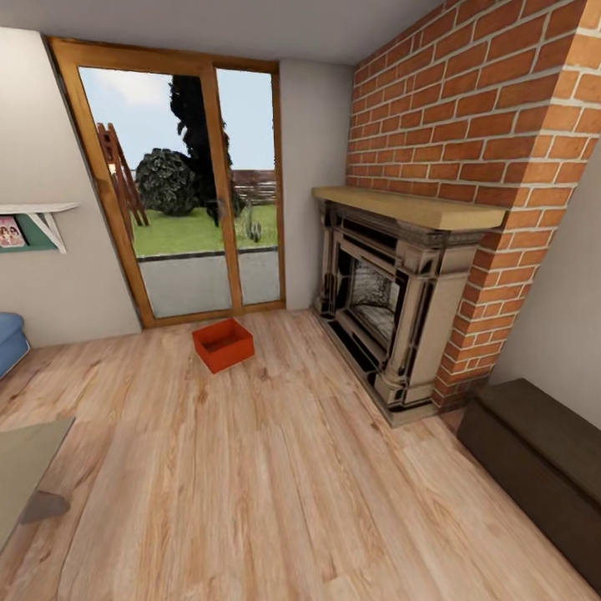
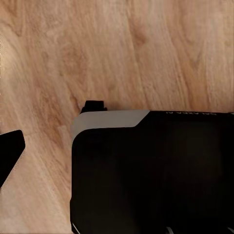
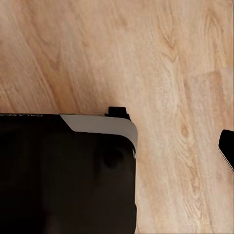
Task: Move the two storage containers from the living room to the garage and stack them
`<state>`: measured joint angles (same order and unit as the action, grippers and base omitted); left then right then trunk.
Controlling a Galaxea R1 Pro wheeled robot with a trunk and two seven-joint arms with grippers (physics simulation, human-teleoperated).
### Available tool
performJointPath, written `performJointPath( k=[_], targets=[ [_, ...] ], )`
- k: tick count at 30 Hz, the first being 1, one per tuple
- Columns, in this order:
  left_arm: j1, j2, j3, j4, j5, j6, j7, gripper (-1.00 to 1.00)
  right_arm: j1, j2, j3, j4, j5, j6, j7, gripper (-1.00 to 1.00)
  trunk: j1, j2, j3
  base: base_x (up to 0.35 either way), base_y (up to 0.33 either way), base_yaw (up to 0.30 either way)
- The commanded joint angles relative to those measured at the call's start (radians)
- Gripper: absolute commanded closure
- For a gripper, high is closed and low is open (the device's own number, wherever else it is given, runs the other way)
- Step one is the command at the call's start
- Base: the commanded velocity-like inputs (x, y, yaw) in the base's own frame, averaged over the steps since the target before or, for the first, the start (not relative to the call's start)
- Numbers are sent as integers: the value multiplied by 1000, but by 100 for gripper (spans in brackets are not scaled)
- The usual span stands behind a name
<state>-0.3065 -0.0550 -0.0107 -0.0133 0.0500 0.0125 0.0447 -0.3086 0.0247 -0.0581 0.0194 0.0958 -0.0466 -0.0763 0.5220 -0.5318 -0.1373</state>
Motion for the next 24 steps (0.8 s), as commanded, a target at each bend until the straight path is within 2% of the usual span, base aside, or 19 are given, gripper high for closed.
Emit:
performJointPath(
  k=[1,24],
  targets=[
    [0,0,-2,-1,5,1,3,-100,-1,0,-6,2,10,-4,-4,-100,1,-1,-2,337,0,0],
    [-1,0,-2,-1,5,1,3,-100,-1,1,-6,2,10,-4,-4,-100,1,-1,-2,337,0,0]
  ],
)
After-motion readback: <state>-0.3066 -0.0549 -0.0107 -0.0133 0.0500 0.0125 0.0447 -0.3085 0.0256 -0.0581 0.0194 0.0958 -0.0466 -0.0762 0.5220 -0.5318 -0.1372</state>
